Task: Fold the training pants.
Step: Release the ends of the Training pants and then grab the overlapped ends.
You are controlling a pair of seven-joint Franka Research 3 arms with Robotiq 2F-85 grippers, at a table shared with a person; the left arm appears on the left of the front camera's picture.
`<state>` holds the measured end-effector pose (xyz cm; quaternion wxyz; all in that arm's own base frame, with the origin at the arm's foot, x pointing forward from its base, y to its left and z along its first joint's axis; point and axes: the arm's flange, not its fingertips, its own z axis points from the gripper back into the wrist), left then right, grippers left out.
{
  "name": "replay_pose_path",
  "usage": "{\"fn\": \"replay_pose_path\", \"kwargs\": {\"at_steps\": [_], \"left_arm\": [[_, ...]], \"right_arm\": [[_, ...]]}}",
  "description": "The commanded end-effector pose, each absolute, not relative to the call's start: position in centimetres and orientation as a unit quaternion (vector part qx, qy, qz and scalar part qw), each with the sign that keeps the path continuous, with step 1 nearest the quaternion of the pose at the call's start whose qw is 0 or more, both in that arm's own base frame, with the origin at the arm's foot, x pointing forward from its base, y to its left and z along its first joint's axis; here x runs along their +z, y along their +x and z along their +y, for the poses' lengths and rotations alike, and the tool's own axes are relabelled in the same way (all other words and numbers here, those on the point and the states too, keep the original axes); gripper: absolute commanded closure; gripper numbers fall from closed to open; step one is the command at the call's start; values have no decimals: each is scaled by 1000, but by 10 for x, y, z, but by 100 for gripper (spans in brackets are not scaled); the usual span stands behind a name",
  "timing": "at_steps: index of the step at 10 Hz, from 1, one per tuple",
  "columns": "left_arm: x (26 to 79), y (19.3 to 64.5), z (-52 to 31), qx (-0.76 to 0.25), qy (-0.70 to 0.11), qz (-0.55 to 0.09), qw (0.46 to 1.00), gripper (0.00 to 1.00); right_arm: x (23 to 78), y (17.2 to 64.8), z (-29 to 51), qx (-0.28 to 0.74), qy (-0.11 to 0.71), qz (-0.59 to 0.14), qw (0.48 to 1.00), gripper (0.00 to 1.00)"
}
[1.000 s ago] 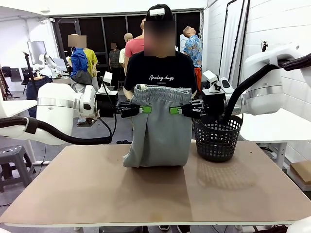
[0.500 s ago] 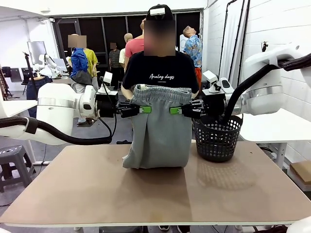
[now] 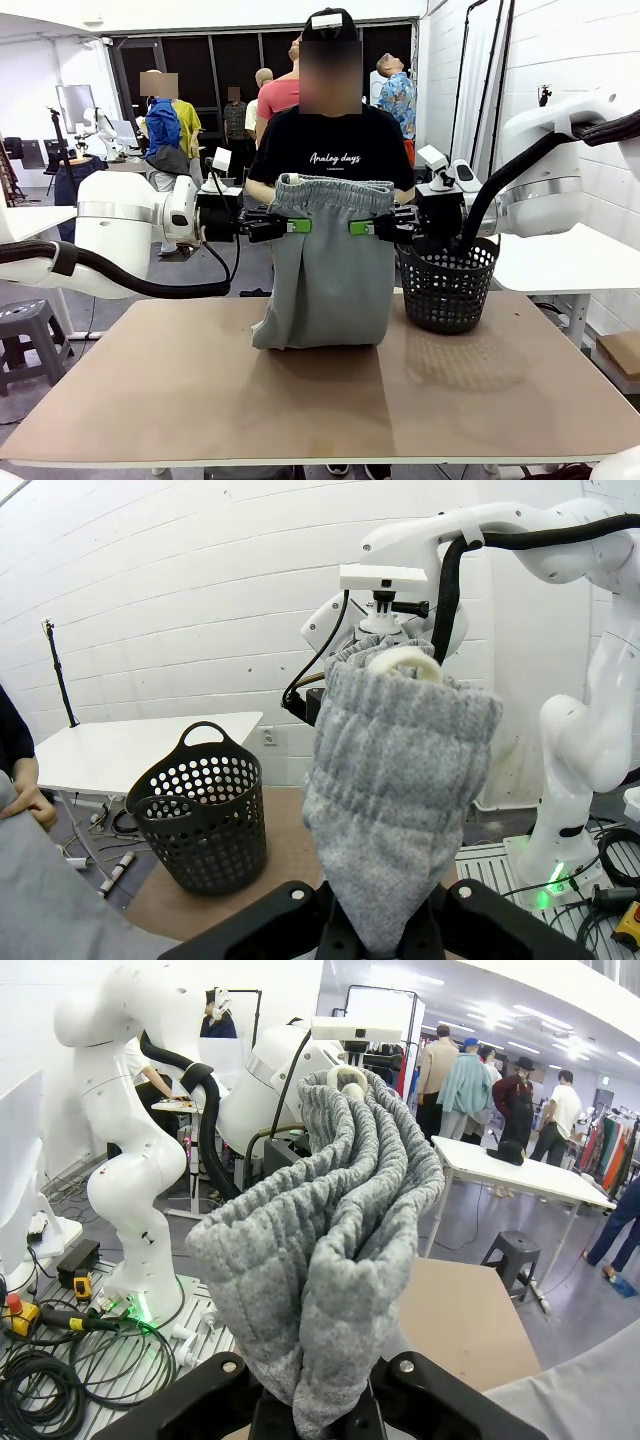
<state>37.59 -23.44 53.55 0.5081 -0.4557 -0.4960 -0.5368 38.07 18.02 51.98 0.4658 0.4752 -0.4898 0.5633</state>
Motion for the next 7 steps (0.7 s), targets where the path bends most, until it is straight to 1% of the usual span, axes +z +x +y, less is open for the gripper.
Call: {"fn": "replay_pose_path", "kwargs": {"at_steps": [1, 7], "left_arm": [[539, 374, -234, -537, -456, -499, 505, 100], [539, 374, -234, -537, -456, -499, 505, 100]], "right_arm": [[519, 377, 181, 558, 482, -500, 455, 100], [519, 377, 181, 558, 482, -500, 455, 100]]}}
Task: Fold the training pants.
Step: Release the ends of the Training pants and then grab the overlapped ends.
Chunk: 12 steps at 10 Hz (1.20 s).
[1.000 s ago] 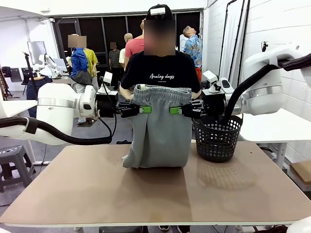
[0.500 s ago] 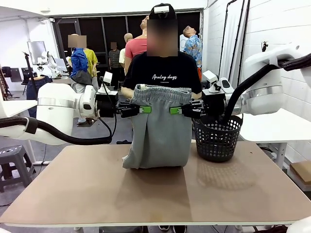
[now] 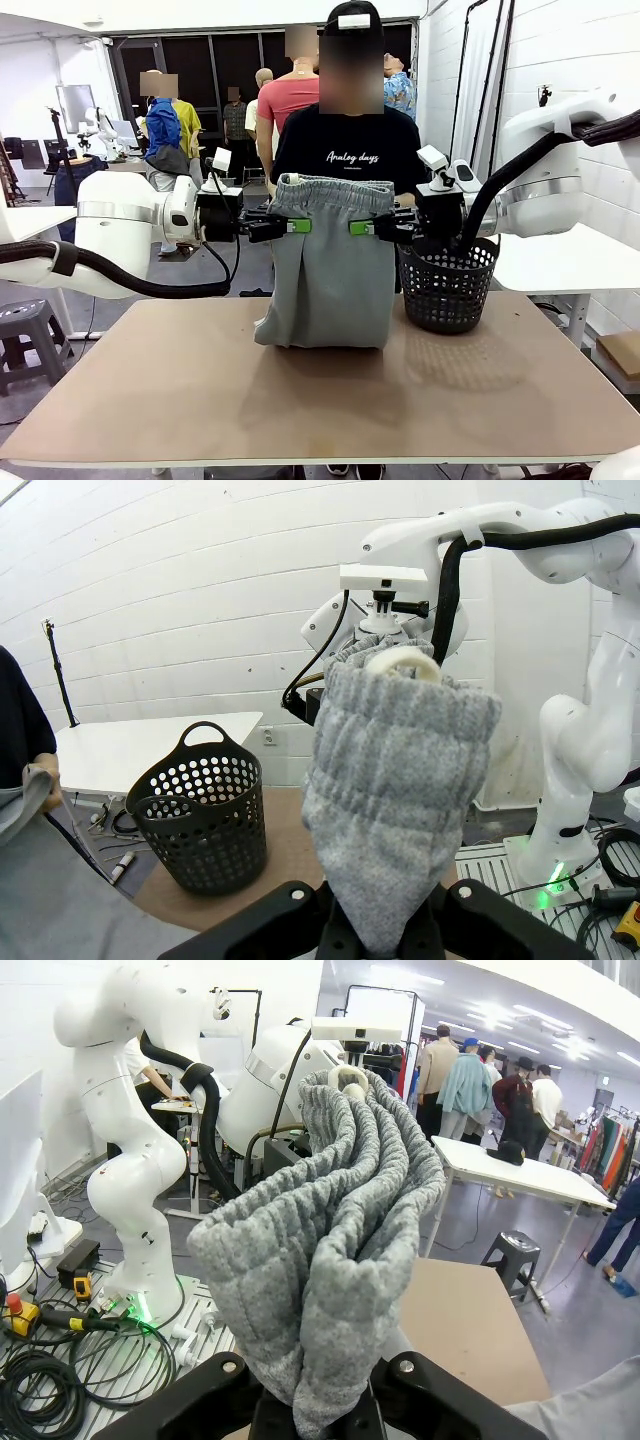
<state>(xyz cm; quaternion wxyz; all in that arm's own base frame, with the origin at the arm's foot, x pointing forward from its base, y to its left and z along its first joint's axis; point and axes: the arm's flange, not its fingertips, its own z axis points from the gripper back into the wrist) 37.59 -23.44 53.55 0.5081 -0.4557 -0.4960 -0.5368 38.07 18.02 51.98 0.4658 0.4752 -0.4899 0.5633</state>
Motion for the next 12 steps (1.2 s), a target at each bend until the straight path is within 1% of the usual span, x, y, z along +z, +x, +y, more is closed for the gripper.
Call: {"fn": "replay_pose_path", "kwargs": {"at_steps": [1, 12], "left_arm": [[539, 374, -234, -537, -456, -499, 505, 100], [539, 374, -234, -537, -456, -499, 505, 100]], "right_arm": [[519, 377, 181, 558, 482, -500, 455, 100], [519, 377, 181, 558, 482, -500, 455, 100]]}}
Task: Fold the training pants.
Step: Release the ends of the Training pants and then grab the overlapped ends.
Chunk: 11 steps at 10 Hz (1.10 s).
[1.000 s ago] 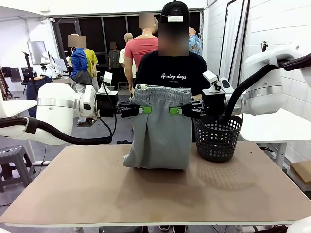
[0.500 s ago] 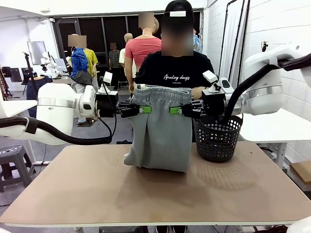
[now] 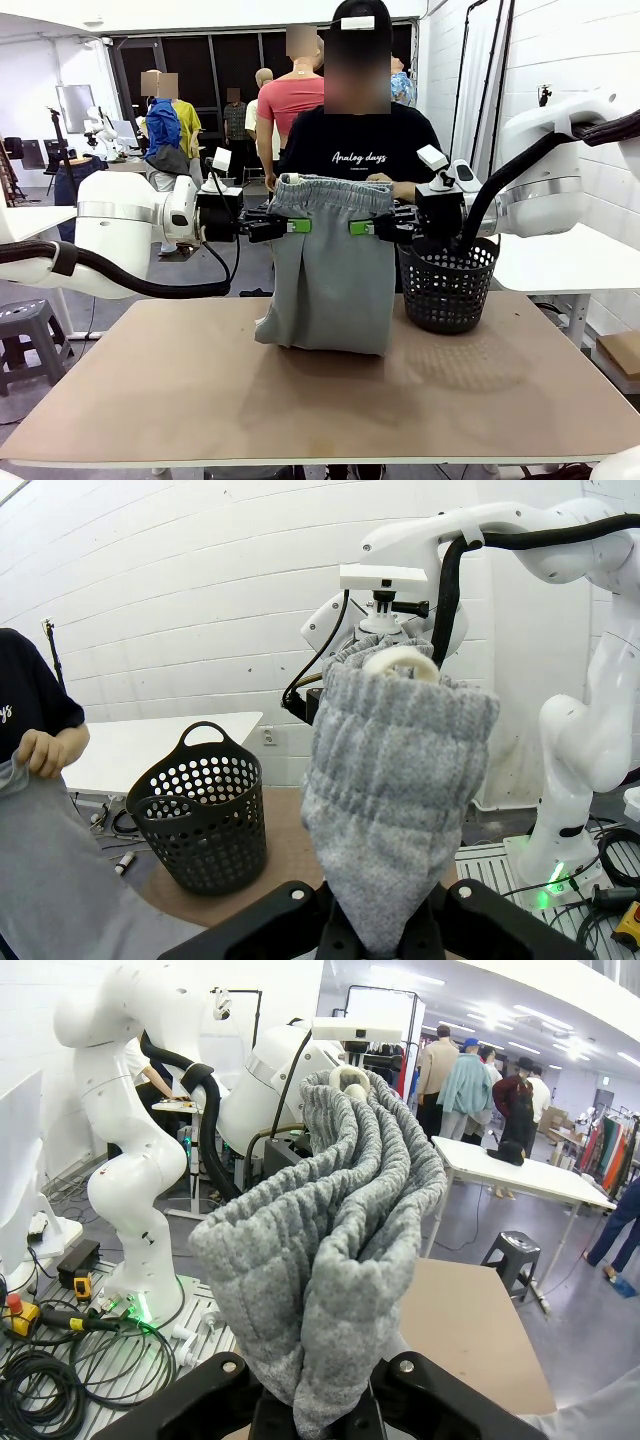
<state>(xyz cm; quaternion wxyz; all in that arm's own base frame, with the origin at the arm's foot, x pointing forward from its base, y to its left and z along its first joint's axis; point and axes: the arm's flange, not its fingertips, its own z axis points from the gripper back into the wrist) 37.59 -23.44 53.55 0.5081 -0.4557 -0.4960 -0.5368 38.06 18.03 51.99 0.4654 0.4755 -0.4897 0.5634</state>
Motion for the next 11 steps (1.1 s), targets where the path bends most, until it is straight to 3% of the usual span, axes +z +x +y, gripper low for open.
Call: {"fn": "replay_pose_path", "kwargs": {"at_steps": [1, 11], "left_arm": [[539, 374, -234, -537, -456, -499, 505, 100], [539, 374, -234, -537, -456, -499, 505, 100]], "right_arm": [[519, 377, 181, 558, 482, -500, 455, 100], [519, 377, 181, 558, 482, -500, 455, 100]]}}
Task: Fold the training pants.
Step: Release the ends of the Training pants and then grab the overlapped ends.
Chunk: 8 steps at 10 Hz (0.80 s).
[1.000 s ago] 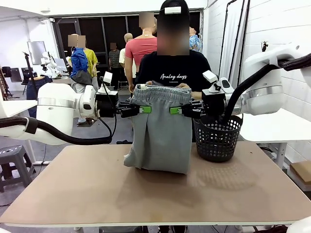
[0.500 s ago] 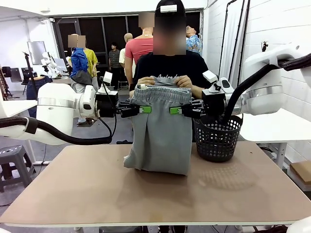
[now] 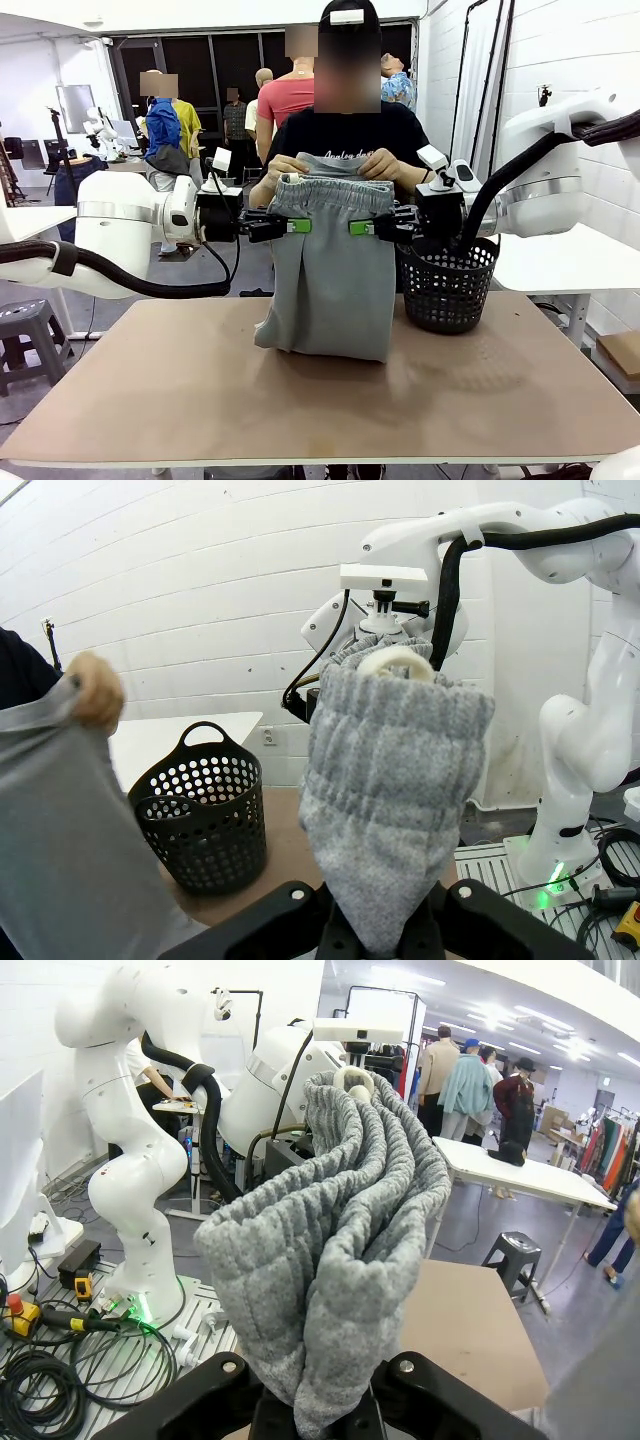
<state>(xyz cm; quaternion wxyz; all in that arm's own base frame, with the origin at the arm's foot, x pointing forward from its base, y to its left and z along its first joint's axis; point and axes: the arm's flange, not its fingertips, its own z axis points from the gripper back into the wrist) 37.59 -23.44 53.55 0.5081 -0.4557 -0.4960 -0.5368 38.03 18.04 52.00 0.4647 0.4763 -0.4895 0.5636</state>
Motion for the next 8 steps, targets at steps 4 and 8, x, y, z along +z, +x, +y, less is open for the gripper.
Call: {"fn": "replay_pose_path", "kwargs": {"at_steps": [4, 8], "left_arm": [[539, 374, -234, -537, -456, -499, 505, 100], [539, 374, -234, -537, -456, -499, 505, 100]], "right_arm": [[519, 377, 181, 558, 482, -500, 455, 100], [519, 377, 181, 558, 482, -500, 455, 100]]}}
